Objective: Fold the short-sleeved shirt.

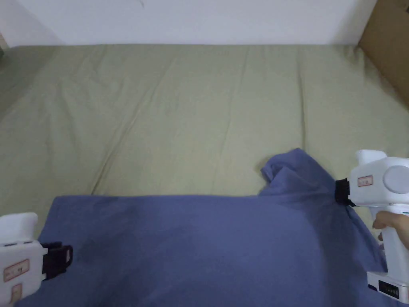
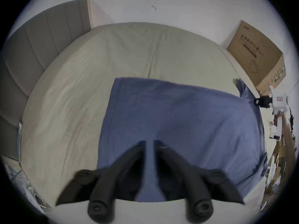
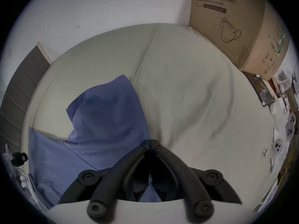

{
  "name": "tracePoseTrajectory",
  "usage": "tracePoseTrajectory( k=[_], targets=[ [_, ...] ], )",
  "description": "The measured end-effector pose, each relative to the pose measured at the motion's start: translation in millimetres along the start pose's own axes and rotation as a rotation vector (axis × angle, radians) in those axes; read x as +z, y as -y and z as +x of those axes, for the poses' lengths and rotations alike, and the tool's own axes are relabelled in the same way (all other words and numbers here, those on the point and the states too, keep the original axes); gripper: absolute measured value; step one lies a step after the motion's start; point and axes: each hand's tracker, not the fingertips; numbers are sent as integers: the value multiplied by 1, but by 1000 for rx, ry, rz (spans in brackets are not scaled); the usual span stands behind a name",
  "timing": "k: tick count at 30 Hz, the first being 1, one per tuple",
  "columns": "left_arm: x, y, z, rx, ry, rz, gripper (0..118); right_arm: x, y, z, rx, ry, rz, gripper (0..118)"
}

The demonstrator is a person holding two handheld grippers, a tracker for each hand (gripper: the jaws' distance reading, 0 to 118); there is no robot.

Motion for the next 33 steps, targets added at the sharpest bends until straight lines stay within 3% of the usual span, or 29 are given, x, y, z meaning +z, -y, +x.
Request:
tracePoseTrajectory(
  k=[2, 3, 8, 13, 14, 15, 16, 18, 19, 20, 27, 33],
  targets=[
    [-9, -17, -9, 9, -9, 20, 101, 3, -2, 3, -3, -7, -4, 0],
    [-16, -27, -13, 9, -18, 21, 106, 9, 0, 3, -8, -12, -3, 0],
    [-53, -76, -27, 3, -121, 31, 104, 7, -1, 7, -5, -12, -7, 0],
    [-91, -100, -32, 45, -80, 5, 104, 1, 0, 8, 1, -8, -15, 0],
    [-98, -99, -32, 47, -82, 1, 93, 1, 0, 8, -3, -8, -16, 0],
    [-105, -97, -33, 51, -92, -9, 68, -3, 0, 9, -6, -11, -17, 0],
    [-113, -92, -32, 25, -177, -49, 54, -4, 1, 10, -12, -14, -17, 0],
    [-102, -92, -25, 40, -124, -6, 47, -4, 3, 10, -24, -22, -22, 0],
    [-97, -93, -23, 36, -126, -2, 32, -1, 4, 10, -22, -22, -22, 0],
    [-95, -94, -22, 35, -123, 0, 1, 2, 4, 10, -17, -20, -18, 0],
    [-45, -92, -12, -8, -102, 31, 2, 56, 0, 15, -37, -72, 54, 0],
    [49, -71, -15, -42, -77, 148, 2, 139, 22, 13, 20, -74, 149, 0]
  ],
)
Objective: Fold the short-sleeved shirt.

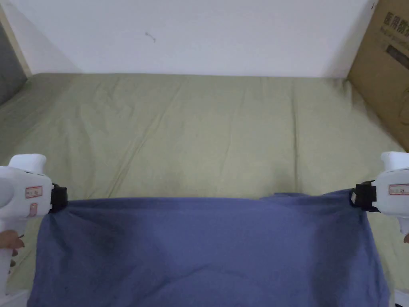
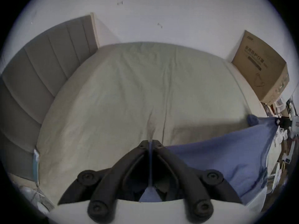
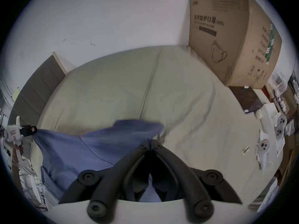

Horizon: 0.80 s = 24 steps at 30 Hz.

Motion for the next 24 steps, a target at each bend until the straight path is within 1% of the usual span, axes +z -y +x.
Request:
tracePoseTrajectory(
  k=[4, 7, 10, 13, 16, 18, 23, 24],
  targets=[
    [58, 32, -10, -5, 20, 51, 2, 56, 37, 4, 40, -8, 21, 0],
    [86, 70, -18, 5, 30, 47, 2, 89, 81, 13, 28, -19, 17, 0],
    [100, 114, -25, -21, 29, 6, 2, 109, 132, 17, 18, -18, -29, 0],
    [104, 158, -28, -49, 22, -39, 2, 109, 180, 20, 28, -6, -116, 0],
    [98, 193, -32, -48, 20, -114, 2, 94, 219, 27, -3, 4, -195, 0],
    [95, 208, -34, -40, 17, -126, 2, 91, 240, 28, -14, 19, -216, 0],
    [88, 224, -36, -35, 13, -147, 3, 82, 256, 32, -37, 14, -231, 1],
    [88, 225, -34, -36, 13, -147, 8, 82, 255, 32, -39, 14, -230, 7]
  ],
)
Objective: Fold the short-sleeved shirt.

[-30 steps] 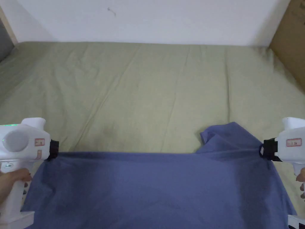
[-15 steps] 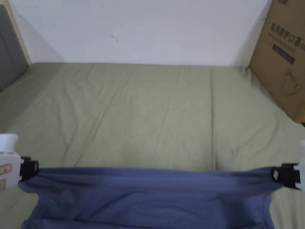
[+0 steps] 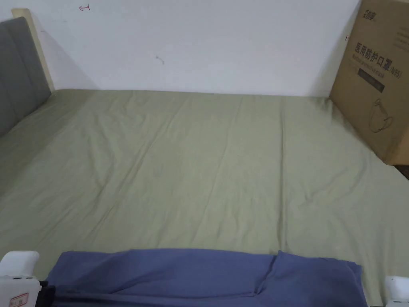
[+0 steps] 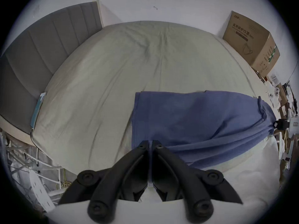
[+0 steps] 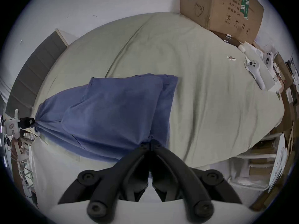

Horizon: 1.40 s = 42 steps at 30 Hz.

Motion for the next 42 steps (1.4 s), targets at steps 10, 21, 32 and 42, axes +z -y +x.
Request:
tracePoseTrajectory(
  k=[10, 21, 32, 42],
  targets=[
    [38, -16, 3, 77, -2, 116, 107, 27, -22, -24, 76, 88, 81, 67],
    [39, 6, 23, 171, 211, 131, 0, 42, -23, -128, 224, -58, 319, 0],
    [25, 24, -45, 493, 268, 145, 113, 2, -11, -162, 236, -106, 215, 0],
    [-37, 43, -62, 766, 453, 51, 113, -12, -8, -193, 296, -124, 155, 0]
  ],
)
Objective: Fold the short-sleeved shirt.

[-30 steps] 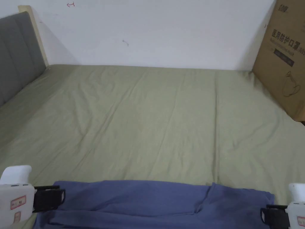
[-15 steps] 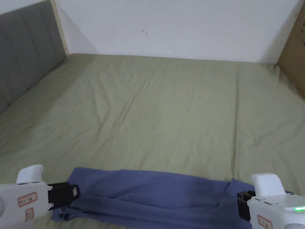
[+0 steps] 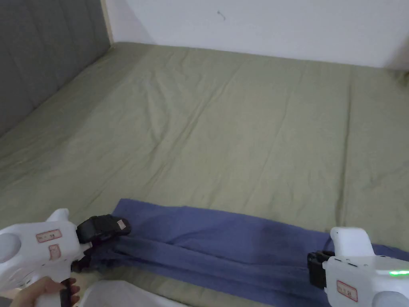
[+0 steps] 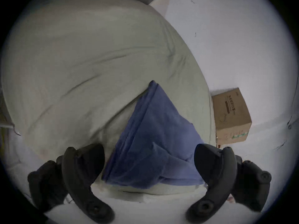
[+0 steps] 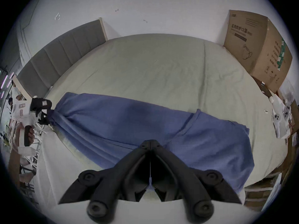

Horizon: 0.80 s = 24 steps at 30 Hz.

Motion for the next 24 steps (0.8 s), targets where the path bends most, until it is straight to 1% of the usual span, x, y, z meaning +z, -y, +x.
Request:
tracePoseTrajectory(
  k=[2, 3, 4, 5, 6, 7, 9, 10, 12, 13, 15, 18, 20, 24],
  targets=[
    [4, -1, -1, 48, 50, 25, 112, -2, 0, 0, 4, 4, -9, 0],
    [6, -1, -3, 93, 101, 28, 105, -2, 0, 0, 1, 3, -11, 0],
    [5, -1, -5, 127, 115, 26, 87, -3, 1, 1, -6, 0, -14, 0],
    [-1, -1, -7, 152, 113, 11, 45, -4, 1, 1, -14, -5, -17, 0],
    [-12, 2, -9, 148, 55, -21, 20, -5, 1, 2, -21, -6, -19, 0],
    [-19, 4, -10, 144, 12, -53, 17, -5, 1, 2, -24, -2, -21, 0],
    [-14, 4, -13, 165, 71, -26, 13, 0, 3, 4, -11, 19, -17, 0],
    [-11, 3, -14, 188, 76, -24, 12, 3, 4, 5, 1, 32, -11, 0],
    [-8, 1, -11, 180, 72, -21, 11, 6, 5, 12, 5, 45, -11, 0],
    [-7, 1, -8, 154, 51, -22, 11, 7, 5, 16, 0, 46, -13, 0],
    [-3, -1, 0, 102, 15, -13, 11, 9, 6, 24, -34, 40, -20, 0],
    [2, -6, 5, 88, -10, 4, 10, 10, 6, 35, -76, 44, -19, 0],
    [6, -11, 4, 86, -18, 2, 10, 14, 7, 35, -85, 48, -17, 0],
    [22, -17, 7, 33, -35, 18, 10, 19, 11, 39, -88, 76, -19, 0]
  ],
)
